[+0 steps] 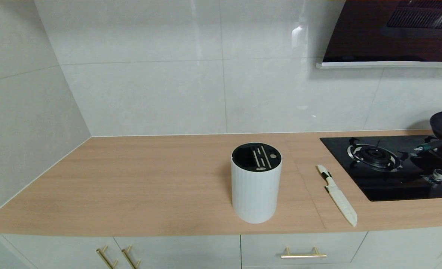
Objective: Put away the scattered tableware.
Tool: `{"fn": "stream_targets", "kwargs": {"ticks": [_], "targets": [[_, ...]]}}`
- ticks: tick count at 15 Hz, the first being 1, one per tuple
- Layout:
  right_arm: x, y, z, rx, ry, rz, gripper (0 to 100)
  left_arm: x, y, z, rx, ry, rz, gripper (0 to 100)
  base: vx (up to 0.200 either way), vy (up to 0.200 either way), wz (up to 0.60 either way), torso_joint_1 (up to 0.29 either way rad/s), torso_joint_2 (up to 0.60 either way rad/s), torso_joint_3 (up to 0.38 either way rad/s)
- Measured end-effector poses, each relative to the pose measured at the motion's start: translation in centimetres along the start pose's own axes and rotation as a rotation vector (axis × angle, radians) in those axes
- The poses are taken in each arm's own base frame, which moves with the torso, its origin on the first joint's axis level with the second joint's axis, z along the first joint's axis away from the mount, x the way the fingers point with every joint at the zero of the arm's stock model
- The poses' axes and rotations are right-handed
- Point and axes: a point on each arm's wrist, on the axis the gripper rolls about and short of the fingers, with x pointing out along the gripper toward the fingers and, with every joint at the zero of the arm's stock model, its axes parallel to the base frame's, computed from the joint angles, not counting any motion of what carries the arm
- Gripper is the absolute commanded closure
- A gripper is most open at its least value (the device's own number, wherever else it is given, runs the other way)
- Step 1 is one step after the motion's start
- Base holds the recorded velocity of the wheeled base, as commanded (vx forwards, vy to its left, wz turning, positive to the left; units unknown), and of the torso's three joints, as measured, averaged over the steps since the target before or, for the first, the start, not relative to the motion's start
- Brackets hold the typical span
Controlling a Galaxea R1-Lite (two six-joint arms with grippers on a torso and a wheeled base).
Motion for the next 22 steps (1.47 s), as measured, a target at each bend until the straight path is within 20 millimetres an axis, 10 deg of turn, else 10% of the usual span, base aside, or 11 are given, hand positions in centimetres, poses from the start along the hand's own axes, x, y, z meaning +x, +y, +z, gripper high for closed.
{"fn": "stream_targets", "kwargs": {"ticks": [17, 22], "targets": [[0.0, 0.0, 0.2, -0.042, 0.000, 0.011, 0, 0.0, 0.0, 0.0, 0.000, 0.000, 0.000, 0, 0.000, 0.000, 0.00, 0.037, -0.08, -0.042], [0.4, 0.2, 7.3, 0.030, -0.028, 0.125, 0, 0.0, 0.0, 0.0, 0.000, 0.000, 0.000, 0, 0.000, 0.000, 0.00, 0.000, 0.00, 0.000]]}}
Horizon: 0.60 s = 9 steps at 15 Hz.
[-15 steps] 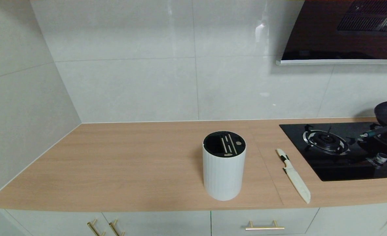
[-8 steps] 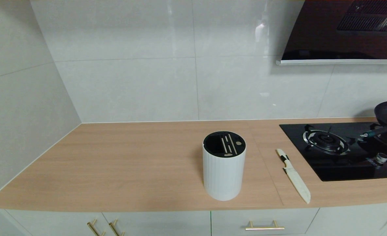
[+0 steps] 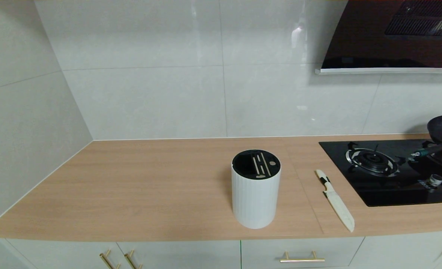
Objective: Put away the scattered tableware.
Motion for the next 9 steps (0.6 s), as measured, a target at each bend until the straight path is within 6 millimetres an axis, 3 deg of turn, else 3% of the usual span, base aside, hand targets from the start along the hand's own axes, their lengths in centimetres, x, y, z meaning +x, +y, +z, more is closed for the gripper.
{"fn": "stream_targets", "kwargs": {"ticks": [2, 4, 7, 9], "targets": [[2.7, -0.1, 2.4, 0.016, 0.108, 0.042, 0, 0.0, 0.0, 0.0, 0.000, 0.000, 0.000, 0, 0.000, 0.000, 0.00, 0.000, 0.00, 0.000], [6.7, -0.3, 4.1, 0.023, 0.232, 0.070, 0, 0.0, 0.0, 0.0, 0.000, 0.000, 0.000, 0, 0.000, 0.000, 0.00, 0.000, 0.00, 0.000], [14.3, -0.6, 4.8, 0.037, 0.434, 0.099, 0, 0.0, 0.0, 0.0, 0.000, 0.000, 0.000, 0, 0.000, 0.000, 0.00, 0.000, 0.00, 0.000], [19.7, -0.7, 4.1, 0.043, 0.550, 0.112, 0, 0.0, 0.0, 0.0, 0.000, 0.000, 0.000, 0, 0.000, 0.000, 0.00, 0.000, 0.00, 0.000]]}}
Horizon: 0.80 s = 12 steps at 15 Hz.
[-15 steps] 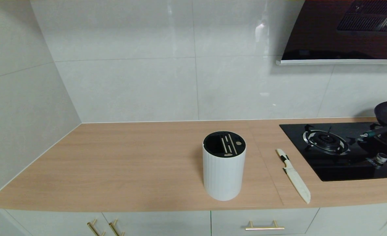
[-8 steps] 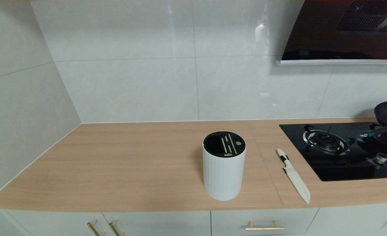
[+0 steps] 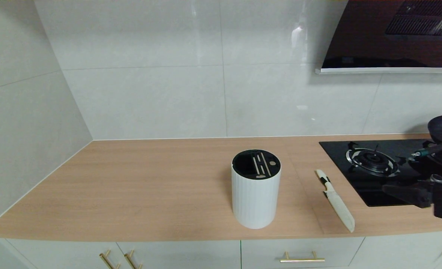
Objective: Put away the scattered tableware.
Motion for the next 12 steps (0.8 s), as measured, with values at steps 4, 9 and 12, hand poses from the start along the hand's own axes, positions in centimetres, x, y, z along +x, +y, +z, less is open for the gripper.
{"fn": "stream_targets", "kwargs": {"ticks": [4, 9, 12], "targets": [[9.7, -1.1, 1.4, 0.000, 0.172, 0.012, 0, 0.0, 0.0, 0.0, 0.000, 0.001, 0.000, 0, 0.000, 0.000, 0.00, 0.000, 0.00, 0.000], [19.7, -2.3, -0.5, -0.053, 0.150, -0.076, 0, 0.0, 0.0, 0.0, 0.000, 0.001, 0.000, 0, 0.000, 0.000, 0.00, 0.000, 0.00, 0.000], [23.4, -3.1, -3.1, -0.067, 0.201, -0.119, 0, 0.0, 0.0, 0.0, 0.000, 0.001, 0.000, 0, 0.000, 0.000, 0.00, 0.000, 0.00, 0.000]]}}
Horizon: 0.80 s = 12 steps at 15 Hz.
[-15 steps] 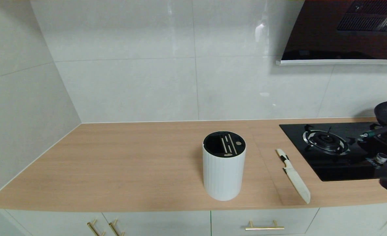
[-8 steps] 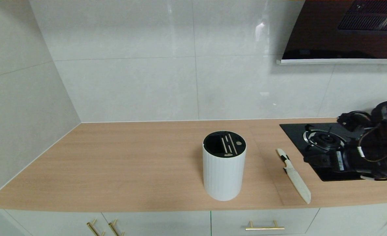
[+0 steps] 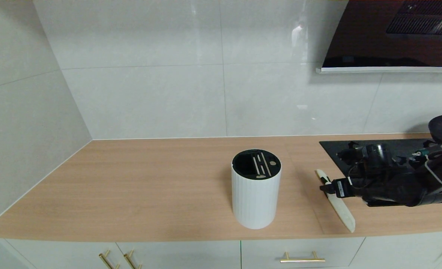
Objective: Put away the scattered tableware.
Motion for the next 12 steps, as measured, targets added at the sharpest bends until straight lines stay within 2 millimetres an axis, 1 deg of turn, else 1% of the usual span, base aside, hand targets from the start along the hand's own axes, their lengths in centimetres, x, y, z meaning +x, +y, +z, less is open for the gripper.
{"fn": "stream_targets", "kwargs": {"ticks": [2, 7, 12], "targets": [[2.0, -0.4, -1.0, 0.007, 0.038, -0.015, 0, 0.0, 0.0, 0.0, 0.000, 0.000, 0.000, 0, 0.000, 0.000, 0.00, 0.000, 0.00, 0.000], [5.2, -1.3, -2.2, 0.018, 0.040, -0.035, 0, 0.0, 0.0, 0.0, 0.000, 0.000, 0.000, 0, 0.000, 0.000, 0.00, 0.000, 0.00, 0.000], [6.8, -1.9, -3.1, 0.030, 0.058, -0.047, 0, 0.0, 0.0, 0.0, 0.000, 0.000, 0.000, 0, 0.000, 0.000, 0.00, 0.000, 0.00, 0.000]]}}
